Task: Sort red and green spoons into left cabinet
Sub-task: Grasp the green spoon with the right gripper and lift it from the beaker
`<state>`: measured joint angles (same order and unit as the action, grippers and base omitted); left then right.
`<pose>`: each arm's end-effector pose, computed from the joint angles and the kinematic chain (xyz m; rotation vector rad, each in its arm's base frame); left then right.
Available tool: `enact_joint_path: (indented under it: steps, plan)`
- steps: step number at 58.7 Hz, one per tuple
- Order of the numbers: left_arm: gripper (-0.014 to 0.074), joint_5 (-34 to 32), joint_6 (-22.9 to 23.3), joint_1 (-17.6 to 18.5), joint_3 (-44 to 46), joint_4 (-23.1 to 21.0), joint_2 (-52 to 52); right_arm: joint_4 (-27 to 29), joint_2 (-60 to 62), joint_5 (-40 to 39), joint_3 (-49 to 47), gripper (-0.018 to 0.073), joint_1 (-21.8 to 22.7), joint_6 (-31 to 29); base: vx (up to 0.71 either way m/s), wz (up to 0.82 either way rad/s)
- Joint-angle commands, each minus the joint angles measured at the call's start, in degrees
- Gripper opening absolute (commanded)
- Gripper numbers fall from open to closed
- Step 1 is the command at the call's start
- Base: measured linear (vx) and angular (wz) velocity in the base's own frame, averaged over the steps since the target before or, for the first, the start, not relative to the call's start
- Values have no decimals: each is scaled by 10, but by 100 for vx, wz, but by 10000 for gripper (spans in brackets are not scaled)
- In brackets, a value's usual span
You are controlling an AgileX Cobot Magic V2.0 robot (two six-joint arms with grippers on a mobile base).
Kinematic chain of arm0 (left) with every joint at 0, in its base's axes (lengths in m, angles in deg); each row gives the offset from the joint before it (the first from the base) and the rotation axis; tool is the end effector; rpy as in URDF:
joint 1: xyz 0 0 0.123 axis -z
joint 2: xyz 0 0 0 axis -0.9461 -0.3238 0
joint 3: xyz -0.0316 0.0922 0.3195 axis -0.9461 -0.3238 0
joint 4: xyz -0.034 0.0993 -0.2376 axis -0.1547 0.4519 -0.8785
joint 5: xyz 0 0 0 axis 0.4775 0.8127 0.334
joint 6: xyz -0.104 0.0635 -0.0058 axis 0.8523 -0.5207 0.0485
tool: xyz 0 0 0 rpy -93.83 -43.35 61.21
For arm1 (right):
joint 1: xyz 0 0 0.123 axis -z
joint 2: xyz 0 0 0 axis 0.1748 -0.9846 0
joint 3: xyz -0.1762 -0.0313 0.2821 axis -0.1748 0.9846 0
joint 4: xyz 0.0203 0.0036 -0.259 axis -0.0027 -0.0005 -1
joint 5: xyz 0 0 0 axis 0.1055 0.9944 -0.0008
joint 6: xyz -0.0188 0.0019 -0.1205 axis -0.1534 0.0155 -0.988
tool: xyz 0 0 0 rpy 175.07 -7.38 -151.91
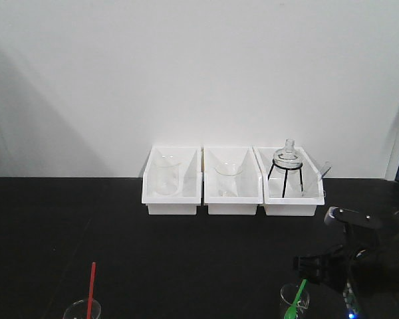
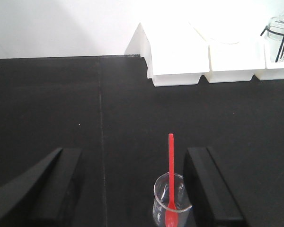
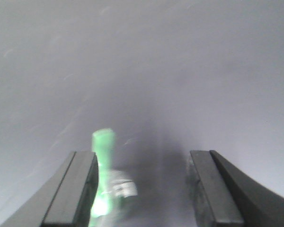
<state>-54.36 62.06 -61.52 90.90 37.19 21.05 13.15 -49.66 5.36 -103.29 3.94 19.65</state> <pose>0.1670 -0.0313 0.3399 0.1259 1.8833 -0.1734 0.3957 0.0571 0.2138 0.1204 2.4359 0.3059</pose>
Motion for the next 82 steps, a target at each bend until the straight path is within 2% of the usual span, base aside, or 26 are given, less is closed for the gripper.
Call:
enact_joint_path:
  steps: [1, 10, 17, 38, 57, 69, 82]
  plan:
    - [554, -45, -2, 2, 19, -5, 2, 61, 25, -53, -20, 459, -17, -60, 0, 0]
    - [554, -45, -2, 2, 19, -4, 2, 123, 9, -73, -20, 459, -38, -119, 0, 0]
    - [554, -45, -2, 2, 19, -4, 2, 146, -4, -73, -20, 459, -39, -132, 0, 0]
    - [554, -45, -2, 2, 19, -4, 2, 146, -8, -111, -20, 454, -39, -144, 0, 0]
    - [554, -45, -2, 2, 19, -4, 2, 146, -28, -121, -20, 397, -39, -144, 0, 0]
    - [554, -43, -2, 2, 19, -4, 2, 147, -28, -135, -20, 284, -39, -143, 0, 0]
    - [554, -41, -2, 2, 19, -4, 2, 148, -28, -137, -20, 44, -39, -143, 0, 0]
